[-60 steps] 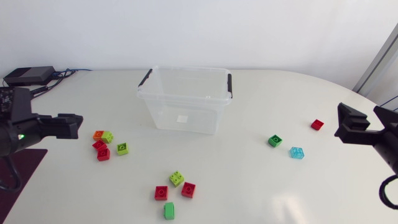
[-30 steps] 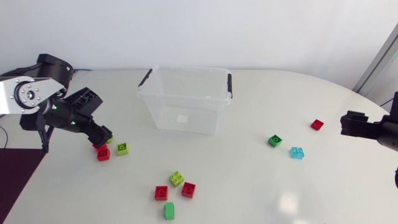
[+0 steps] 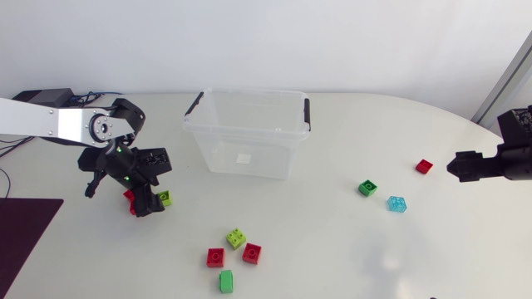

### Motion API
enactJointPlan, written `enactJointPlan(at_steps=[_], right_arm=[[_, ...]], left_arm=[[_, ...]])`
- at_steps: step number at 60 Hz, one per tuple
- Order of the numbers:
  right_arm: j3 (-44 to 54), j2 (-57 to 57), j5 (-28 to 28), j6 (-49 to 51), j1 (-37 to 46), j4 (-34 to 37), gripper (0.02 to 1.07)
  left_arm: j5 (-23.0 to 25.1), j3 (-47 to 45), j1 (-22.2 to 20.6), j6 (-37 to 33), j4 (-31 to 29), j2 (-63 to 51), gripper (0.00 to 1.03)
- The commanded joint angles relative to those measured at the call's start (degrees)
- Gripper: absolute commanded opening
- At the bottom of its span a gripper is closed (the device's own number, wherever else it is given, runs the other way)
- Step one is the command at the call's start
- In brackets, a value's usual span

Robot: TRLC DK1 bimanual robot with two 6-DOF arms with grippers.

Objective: Pick up the duplo bricks and place them in the container

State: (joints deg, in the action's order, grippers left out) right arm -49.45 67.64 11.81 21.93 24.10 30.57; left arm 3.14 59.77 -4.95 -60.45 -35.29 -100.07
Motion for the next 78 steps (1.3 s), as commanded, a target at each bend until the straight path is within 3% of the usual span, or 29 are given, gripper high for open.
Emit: enactJointPlan(at_steps=[1, 11, 17, 31, 34, 66, 78], right_arm=[[-3.37, 3.29, 2.51, 1.71, 1.92, 0.99, 1.02], [-9.26, 9.09, 3.13, 1.8, 2.09, 2.57, 1.02], [-11.19, 11.2, 3.13, 1.53, 2.18, 2.92, 1.02], [-14.01, 16.39, 3.04, -2.16, 2.36, 2.13, 1.02], [-14.27, 17.09, 2.95, -3.21, 2.89, 1.51, 1.02], [-12.78, 16.65, 3.04, -3.56, 3.59, 0.63, 1.02], [-11.54, 18.06, 2.95, -3.56, 4.12, -2.0, 1.02]], left_arm=[[0.03, 4.39, 0.29, -3.54, -2.07, -3.38, 0.91], [-1.82, 10.19, 0.73, -5.56, -6.11, -9.44, 0.81], [-2.96, 11.07, 0.73, -6.09, -7.43, -10.49, 0.81], [-3.05, 16.43, 0.73, -4.59, -14.99, -15.59, 0.55], [-2.96, 18.02, 0.56, -3.01, -16.66, -17.44, 0.43], [7.15, 16.08, 0.73, -0.9, -16.3, -11.46, 0.39], [14.0, 24.96, -1.64, 3.84, -23.86, 3.57, 0.39]])
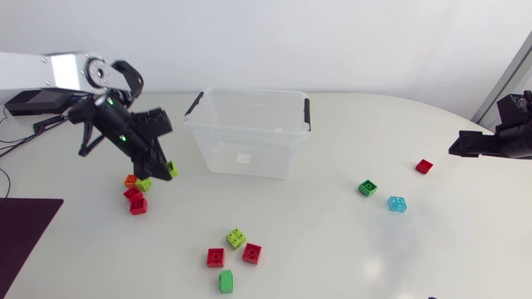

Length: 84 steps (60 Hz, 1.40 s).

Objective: Pick up the duplo bricks and place them in the container

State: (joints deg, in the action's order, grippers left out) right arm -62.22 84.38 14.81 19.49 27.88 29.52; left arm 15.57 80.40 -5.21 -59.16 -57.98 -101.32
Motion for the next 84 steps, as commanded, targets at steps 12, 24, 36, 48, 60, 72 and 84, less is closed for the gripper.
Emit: enactJointPlan(at_steps=[12, 24, 36, 48, 60, 72, 84], right_arm=[[-3.17, 9.58, -1.1, -0.15, -0.37, -2.1, 1.02], [-11.0, 18.8, -0.83, 6.18, -0.11, -1.3, 1.02], [-19.43, 26.8, -0.83, 14.88, -0.02, 5.11, 1.02], [-29.28, 36.47, -1.54, 23.23, -0.46, 11.7, 1.02], [-37.98, 44.29, -2.33, 28.06, -1.69, 16.54, 1.02], [-41.41, 47.98, -4.96, 31.67, -3.97, 19.53, 1.02], [-45.19, 50.01, -5.4, 33.95, -2.92, 22.86, 0.88]], left_arm=[[4.29, 15.75, -7.79, 14.6, -0.56, 7.19, 0.39], [4.29, 16.81, -11.84, 22.33, 8.49, 2.44, 0.39], [3.85, 22.34, -12.45, 28.57, 15.08, -7.75, 0.4], [1.65, 35.44, -12.54, 34.37, 15.96, -19.62, 0.42], [-0.9, 38.08, -12.63, 39.47, 17.28, -22.61, 0.99], [-3.0, 32.28, -11.4, 41.4, 16.93, -14.17, 0.99], [-6.26, 22.17, -8.41, 42.37, 16.93, -1.95, 0.99]])
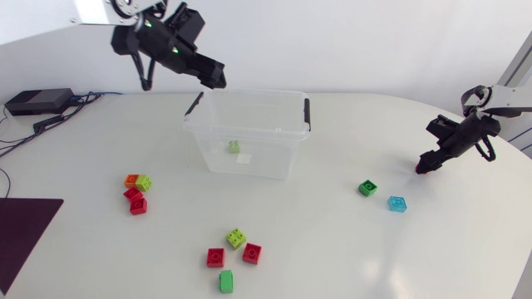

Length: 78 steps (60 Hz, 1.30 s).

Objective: Pick up the duplo bricks and place them in the container

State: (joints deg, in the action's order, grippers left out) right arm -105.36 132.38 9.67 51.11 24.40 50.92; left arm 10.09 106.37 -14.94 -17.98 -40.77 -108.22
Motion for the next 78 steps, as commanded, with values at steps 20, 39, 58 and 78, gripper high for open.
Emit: enactJointPlan(at_steps=[20, 39, 58, 78], right_arm=[[-5.73, 4.38, 0.44, 6.63, 1.35, 5.33, 0.63], [-10.65, 6.84, 0.79, 8.57, 0.82, 10.52, 0.63], [-8.9, 6.49, 1.14, 9.27, -0.41, 11.31, 0.4], [4.46, -5.81, 0.96, 6.37, -2.08, 6.21, 0.35]], left_arm=[[-0.24, -26.65, 12.48, -4.17, 2.28, 20.77, 0.99], [2.13, -42.91, 17.4, -8.21, 8.43, 30.71, 0.99], [2.92, -48.36, 20.12, -10.94, 8.43, 31.23, 0.99], [2.92, -53.72, 21.71, -15.77, 9.84, 29.74, 0.99]])
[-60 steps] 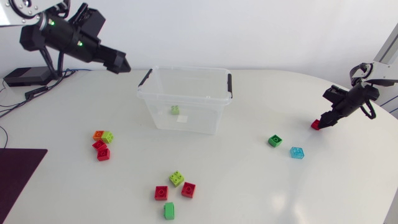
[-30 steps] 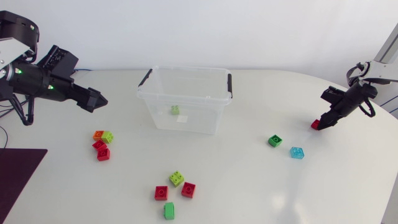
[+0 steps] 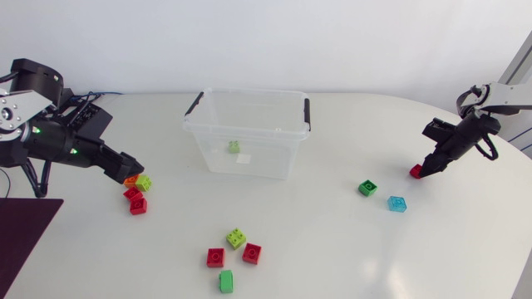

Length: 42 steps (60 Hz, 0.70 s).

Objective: Pick up the duplo bricks and place them in the container

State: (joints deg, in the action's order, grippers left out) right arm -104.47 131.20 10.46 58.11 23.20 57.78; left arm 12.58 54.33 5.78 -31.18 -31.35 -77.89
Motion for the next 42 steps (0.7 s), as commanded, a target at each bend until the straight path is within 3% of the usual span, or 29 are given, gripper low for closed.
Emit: enactJointPlan(at_steps=[1, 9, 20, 37, 42], right_arm=[[5.06, -6.66, 0.18, -0.89, -0.96, -0.83, 0.35], [11.04, -17.03, 1.67, -2.74, -2.11, -0.74, 0.35], [17.19, -31.53, 4.66, -7.66, -5.89, 1.02, 0.35], [18.51, -47.52, 5.1, -21.19, -23.38, 1.55, 0.36], [17.19, -48.4, 4.75, -24.88, -28.21, 1.72, 0.35]], left_arm=[[0.34, -2.03, 1.43, -3.01, 0.42, -0.86, 0.99], [-0.19, -3.09, 3.62, -4.68, 0.68, -3.41, 0.99], [-2.56, -4.32, 4.68, -4.15, 5.87, -9.83, 0.99], [-6.6, -3.52, 2.57, 2.0, 15.45, -18.44, 0.98], [-7.04, -0.54, 5.03, 3.58, 15.71, -20.99, 0.98]])
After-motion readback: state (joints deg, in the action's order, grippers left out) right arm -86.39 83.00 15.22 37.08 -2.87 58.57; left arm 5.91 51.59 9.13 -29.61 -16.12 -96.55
